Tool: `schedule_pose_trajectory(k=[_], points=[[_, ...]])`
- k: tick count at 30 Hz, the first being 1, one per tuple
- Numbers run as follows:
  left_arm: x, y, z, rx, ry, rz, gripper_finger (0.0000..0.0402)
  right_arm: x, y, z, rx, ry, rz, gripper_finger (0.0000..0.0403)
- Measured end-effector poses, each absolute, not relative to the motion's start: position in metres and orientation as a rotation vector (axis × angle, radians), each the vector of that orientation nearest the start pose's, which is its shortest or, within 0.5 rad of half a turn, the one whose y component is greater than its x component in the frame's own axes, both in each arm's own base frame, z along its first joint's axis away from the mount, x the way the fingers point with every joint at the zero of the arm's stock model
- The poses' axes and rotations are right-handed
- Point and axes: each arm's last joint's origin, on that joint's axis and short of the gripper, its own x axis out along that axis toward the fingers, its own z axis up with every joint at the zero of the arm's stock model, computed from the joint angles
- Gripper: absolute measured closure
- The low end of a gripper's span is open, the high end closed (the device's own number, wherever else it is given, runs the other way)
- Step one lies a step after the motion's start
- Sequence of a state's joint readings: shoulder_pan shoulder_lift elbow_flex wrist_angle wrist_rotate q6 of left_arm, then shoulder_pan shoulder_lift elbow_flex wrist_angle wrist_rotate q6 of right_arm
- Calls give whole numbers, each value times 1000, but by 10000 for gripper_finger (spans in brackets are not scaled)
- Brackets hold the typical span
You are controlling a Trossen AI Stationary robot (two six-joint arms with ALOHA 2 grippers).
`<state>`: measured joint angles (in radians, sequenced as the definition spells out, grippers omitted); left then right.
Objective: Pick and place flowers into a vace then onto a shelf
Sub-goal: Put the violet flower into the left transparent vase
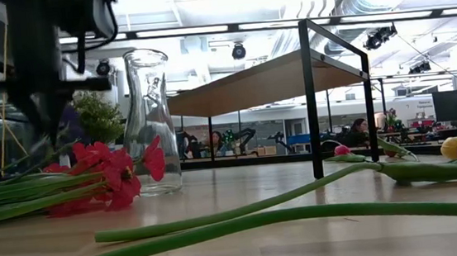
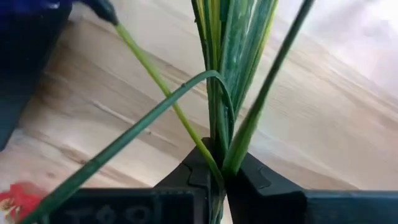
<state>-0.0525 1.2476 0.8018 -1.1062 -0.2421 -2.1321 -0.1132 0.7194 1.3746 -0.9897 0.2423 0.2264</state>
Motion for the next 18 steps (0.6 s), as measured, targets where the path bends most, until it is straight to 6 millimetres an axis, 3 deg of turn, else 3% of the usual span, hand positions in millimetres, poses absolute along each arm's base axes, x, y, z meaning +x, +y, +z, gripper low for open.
schedule_pose_trajectory(k=[6, 13, 18], points=[[193, 0, 243, -1341, 618, 1551, 358, 68, -15, 443, 200, 294, -388, 100], [197, 1, 284, -1297, 575, 1497, 331, 68, -15, 443, 200, 295, -387, 100], [201, -7, 307, -1243, 499, 1403, 352, 69, -15, 443, 201, 295, -387, 100]])
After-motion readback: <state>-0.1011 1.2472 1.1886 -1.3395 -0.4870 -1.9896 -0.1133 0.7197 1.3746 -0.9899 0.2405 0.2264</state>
